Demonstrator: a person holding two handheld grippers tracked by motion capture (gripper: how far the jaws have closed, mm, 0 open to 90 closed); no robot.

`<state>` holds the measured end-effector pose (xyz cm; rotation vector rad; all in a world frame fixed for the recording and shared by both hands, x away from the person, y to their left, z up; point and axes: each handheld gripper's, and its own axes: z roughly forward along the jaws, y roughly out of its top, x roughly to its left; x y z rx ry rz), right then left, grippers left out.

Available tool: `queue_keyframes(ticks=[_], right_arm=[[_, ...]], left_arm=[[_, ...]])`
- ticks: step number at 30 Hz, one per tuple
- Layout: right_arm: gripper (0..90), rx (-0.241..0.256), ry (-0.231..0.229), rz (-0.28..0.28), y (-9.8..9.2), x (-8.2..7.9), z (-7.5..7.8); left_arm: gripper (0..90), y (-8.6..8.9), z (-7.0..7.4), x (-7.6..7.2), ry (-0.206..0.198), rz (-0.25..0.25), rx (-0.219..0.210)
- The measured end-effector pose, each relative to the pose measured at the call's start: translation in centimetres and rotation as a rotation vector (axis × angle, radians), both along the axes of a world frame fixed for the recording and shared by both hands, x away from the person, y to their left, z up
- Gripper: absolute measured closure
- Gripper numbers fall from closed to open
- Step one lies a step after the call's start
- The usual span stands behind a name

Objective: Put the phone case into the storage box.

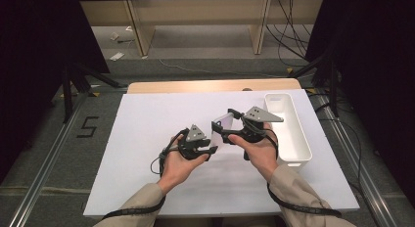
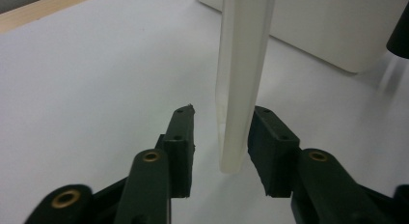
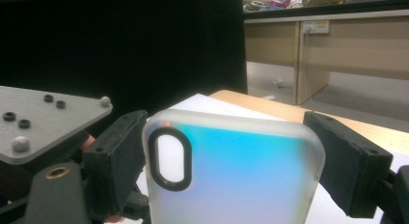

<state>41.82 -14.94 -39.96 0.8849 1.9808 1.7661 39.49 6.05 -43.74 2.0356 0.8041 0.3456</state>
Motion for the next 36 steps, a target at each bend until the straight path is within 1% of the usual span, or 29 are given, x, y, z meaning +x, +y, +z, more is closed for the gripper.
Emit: queue_keyframes(ticks=[4,7,12,14,16,19,21,23,26,27,29,30,32,35,36], right_arm=[[19.2,0.002,-0.002,-0.010,-0.3,0.1,0.2],[19.2,0.004,-0.003,-0.018,-0.6,0.1,0.3],[19.2,0.009,-0.006,-0.032,-1.0,0.2,0.5],[19.2,0.010,-0.008,-0.036,-1.2,0.3,0.6],[19.2,0.012,-0.009,-0.040,-1.3,0.3,0.7],[19.2,0.011,-0.012,-0.045,-1.5,0.3,0.7],[19.2,0.013,-0.011,-0.047,-1.6,0.3,0.8],[19.2,0.013,-0.014,-0.051,-1.7,0.4,0.8],[19.2,0.017,-0.015,-0.058,-1.9,0.4,0.9],[19.2,0.015,-0.016,-0.060,-2.0,0.5,1.0],[19.2,0.014,-0.015,-0.066,-2.2,0.5,1.0],[19.2,0.017,-0.018,-0.069,-2.2,0.5,1.1],[19.2,0.019,-0.018,-0.072,-2.4,0.5,1.2],[19.2,0.023,-0.022,-0.077,-2.5,0.6,1.3],[19.2,0.021,-0.019,-0.078,-2.5,0.6,1.3]], left_arm=[[49.2,0.2,0.1,0.0,-0.022,-0.017,-0.005],[40.1,0.3,0.2,0.0,-0.036,-0.030,-0.011],[25.0,0.5,0.4,-0.2,-0.039,-0.048,-0.009],[20.8,0.6,0.5,-0.2,-0.043,-0.055,-0.014],[16.8,0.7,0.5,-0.3,-0.039,-0.068,-0.008],[14.0,0.9,0.4,-0.4,-0.040,-0.083,0.001],[9.4,1.1,0.5,-0.4,-0.039,-0.091,0.010],[6.9,1.3,0.5,-0.4,-0.040,-0.091,0.005],[4.6,1.8,0.6,-0.4,-0.046,-0.091,-0.003],[3.6,2.0,0.7,-0.4,-0.047,-0.092,0.003],[2.0,2.4,0.7,-0.4,-0.049,-0.087,-0.003],[1.4,2.7,0.8,-0.4,-0.049,-0.087,0.003],[0.6,3.1,0.8,-0.4,-0.051,-0.081,-0.002],[0.0,3.7,0.7,-0.5,-0.051,-0.081,0.007],[0.0,3.8,0.7,-0.5,-0.052,-0.083,0.003]])
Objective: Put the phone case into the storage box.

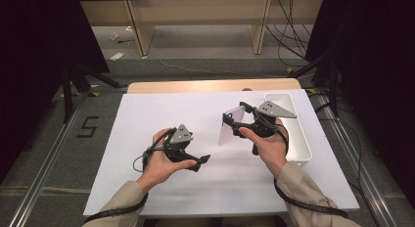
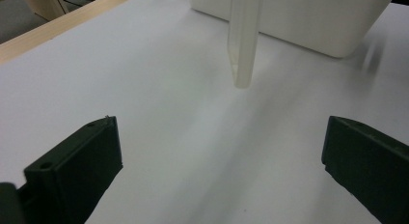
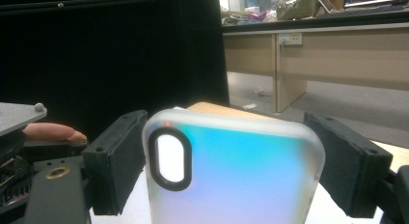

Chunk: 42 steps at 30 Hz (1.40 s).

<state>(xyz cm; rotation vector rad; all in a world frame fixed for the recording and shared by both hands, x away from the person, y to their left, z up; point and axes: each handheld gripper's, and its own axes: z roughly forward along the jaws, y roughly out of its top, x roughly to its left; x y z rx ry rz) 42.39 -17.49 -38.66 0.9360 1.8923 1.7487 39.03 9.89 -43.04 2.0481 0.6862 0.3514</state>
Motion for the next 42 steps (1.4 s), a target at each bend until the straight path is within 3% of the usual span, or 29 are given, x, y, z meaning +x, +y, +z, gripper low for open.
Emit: queue_keyframes(ticks=[42], right_arm=[[19.2,0.001,-0.012,-0.033,-1.3,0.3,0.7]], left_arm=[[0.0,5.8,-0.6,-0.2,-0.009,0.057,0.017]])
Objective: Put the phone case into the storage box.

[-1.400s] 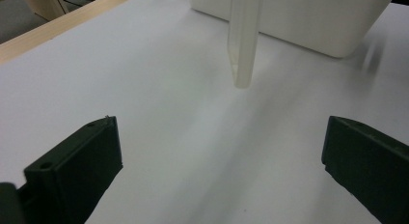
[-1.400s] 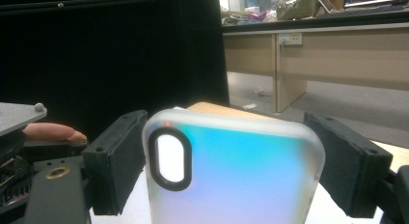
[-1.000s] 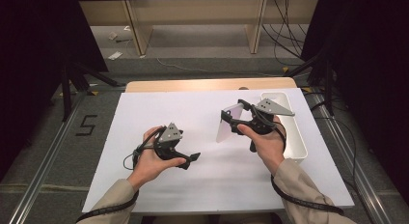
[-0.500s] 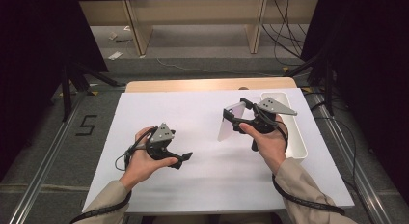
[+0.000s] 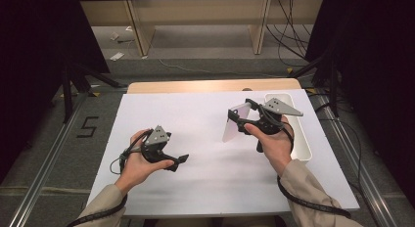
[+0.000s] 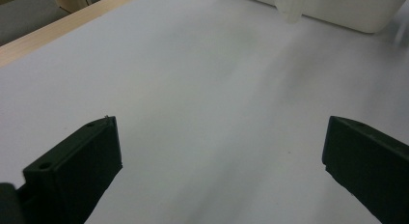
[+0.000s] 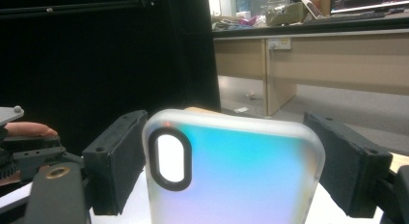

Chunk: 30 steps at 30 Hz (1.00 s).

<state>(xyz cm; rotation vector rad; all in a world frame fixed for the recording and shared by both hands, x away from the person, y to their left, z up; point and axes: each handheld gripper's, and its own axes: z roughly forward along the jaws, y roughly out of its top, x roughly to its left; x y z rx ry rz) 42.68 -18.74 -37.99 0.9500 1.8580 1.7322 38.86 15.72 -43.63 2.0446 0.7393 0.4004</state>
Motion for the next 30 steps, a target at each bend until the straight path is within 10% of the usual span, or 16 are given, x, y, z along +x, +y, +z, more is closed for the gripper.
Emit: queue_keyframes(ticks=[30], right_arm=[[19.2,0.011,-0.021,-0.046,-2.0,0.5,0.9]], left_arm=[[0.0,0.4,-0.3,0.0,0.004,0.009,0.005]])
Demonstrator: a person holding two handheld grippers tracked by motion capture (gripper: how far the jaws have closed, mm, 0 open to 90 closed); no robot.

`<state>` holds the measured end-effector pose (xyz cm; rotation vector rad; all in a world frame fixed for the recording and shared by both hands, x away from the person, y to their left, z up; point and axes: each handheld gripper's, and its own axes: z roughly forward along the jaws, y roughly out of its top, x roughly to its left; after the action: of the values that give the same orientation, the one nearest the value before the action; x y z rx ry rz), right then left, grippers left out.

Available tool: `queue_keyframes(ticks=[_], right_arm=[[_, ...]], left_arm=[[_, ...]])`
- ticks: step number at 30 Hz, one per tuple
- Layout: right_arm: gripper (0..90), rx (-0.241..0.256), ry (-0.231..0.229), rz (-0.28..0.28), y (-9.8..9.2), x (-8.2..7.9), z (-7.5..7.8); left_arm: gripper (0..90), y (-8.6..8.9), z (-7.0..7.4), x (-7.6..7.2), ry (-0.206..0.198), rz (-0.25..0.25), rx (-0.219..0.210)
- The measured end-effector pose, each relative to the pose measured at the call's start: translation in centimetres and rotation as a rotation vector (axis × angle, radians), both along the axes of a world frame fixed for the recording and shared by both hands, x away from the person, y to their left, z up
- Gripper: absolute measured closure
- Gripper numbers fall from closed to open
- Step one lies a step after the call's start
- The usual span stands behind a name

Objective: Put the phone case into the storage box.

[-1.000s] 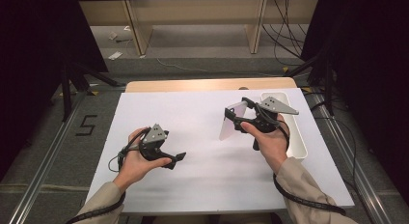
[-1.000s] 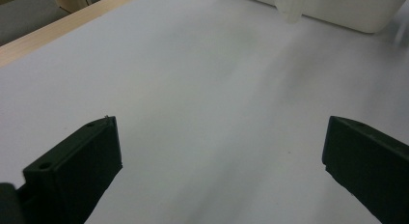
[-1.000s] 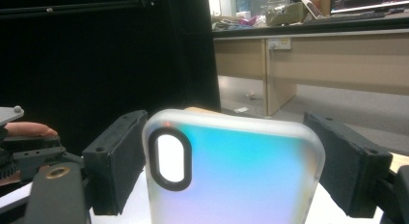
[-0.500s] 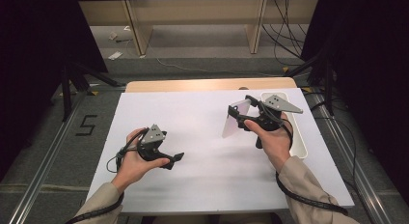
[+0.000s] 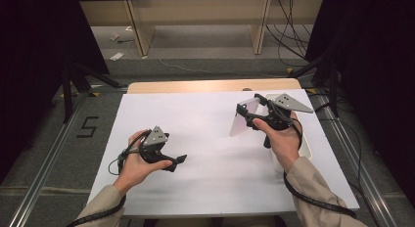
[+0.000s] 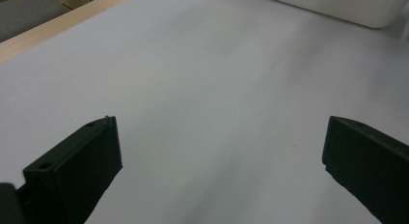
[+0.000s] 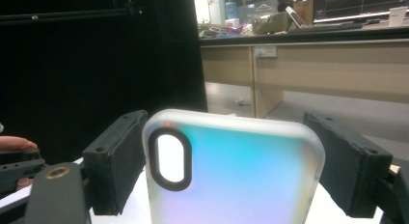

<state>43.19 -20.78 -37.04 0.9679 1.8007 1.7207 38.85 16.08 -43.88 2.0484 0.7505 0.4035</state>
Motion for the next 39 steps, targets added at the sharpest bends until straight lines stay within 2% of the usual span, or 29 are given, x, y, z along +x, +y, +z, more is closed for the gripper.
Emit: queue_keyframes(ticks=[39], right_arm=[[19.2,0.014,-0.029,-0.066,-2.2,0.4,0.9]], left_arm=[[0.0,0.0,0.0,0.0,-0.002,0.005,-0.006]])
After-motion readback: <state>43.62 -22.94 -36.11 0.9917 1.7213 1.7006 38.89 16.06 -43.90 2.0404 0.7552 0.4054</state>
